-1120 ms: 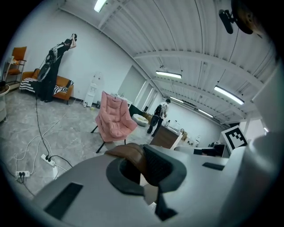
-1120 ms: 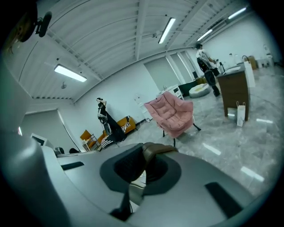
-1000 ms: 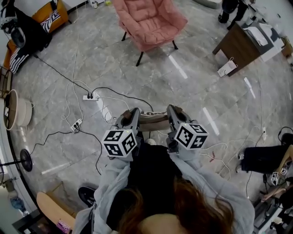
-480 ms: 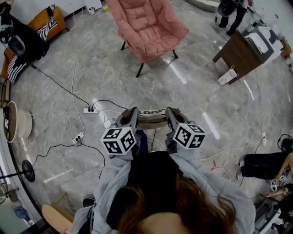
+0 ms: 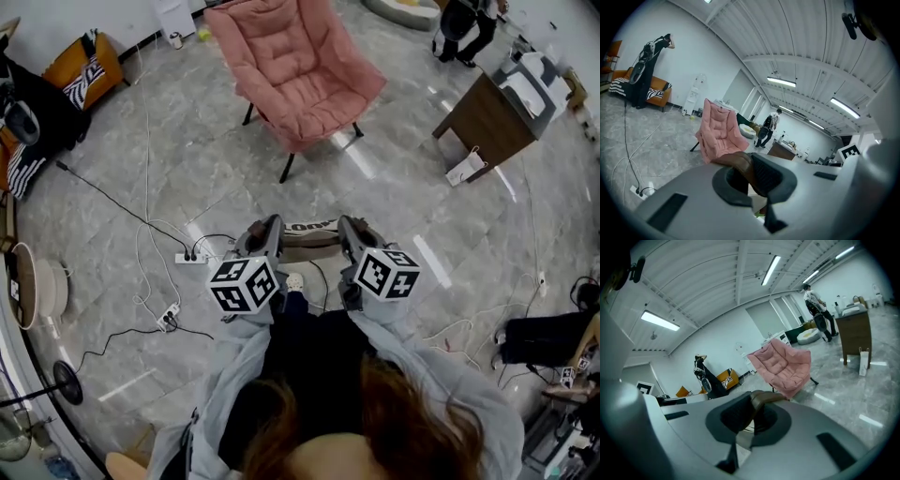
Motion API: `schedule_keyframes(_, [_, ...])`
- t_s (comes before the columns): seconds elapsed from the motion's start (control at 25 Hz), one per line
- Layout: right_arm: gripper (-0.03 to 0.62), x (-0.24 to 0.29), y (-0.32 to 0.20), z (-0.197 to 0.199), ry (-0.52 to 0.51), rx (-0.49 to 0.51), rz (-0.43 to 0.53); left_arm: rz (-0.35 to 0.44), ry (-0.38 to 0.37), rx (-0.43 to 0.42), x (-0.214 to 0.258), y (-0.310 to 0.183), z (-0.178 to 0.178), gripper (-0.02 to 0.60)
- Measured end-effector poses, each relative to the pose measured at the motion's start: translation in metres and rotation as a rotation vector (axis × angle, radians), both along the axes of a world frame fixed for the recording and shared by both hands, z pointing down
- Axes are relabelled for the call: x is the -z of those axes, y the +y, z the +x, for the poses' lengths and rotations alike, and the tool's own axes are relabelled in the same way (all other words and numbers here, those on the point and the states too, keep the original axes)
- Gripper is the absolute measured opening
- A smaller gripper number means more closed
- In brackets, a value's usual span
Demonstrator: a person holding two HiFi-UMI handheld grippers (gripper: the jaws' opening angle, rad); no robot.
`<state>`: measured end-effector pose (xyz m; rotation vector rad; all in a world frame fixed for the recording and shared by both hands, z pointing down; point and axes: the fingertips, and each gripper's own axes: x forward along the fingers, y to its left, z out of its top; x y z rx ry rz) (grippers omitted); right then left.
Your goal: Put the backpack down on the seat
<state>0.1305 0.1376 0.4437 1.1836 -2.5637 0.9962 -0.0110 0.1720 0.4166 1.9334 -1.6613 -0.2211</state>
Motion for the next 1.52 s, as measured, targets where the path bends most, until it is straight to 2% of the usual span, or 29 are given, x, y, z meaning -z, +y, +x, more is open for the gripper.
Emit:
schedule_keyframes(0.28, [0.008,-0.001,-0.026,-0.030,0.043,-0.008,0.059,0.007,0.005,-0.020,-0.002,-0.034,-0.032,0.014])
schedule_keyframes(0.52, [0.008,-0.010,-0.030,-0.040,0.039,-0.028,0.026,-0.002,0.000,-0.046,-0.010,-0.041,-0.042,0.014])
schedule_keyframes(0.88, [0.008,-0.025,-0.055,-0.046,0.054,-0.037,-0.036,-0.057,0.032,-0.057,-0.029,-0.064,-0.047,0.014])
schedule_keyframes(1.24, [0.008,-0.033,-0.121,-0.062,0.034,0.002,-0.081,-0.073,0.031,-0.025,-0.034,-0.131,-0.063,0.014])
schedule_keyframes(1.52, [0.008,-0.041,-0.207,-0.069,0.037,0.015,-0.115,-0.099,0.054,-0.003,-0.038,-0.214,-0.070,0.014])
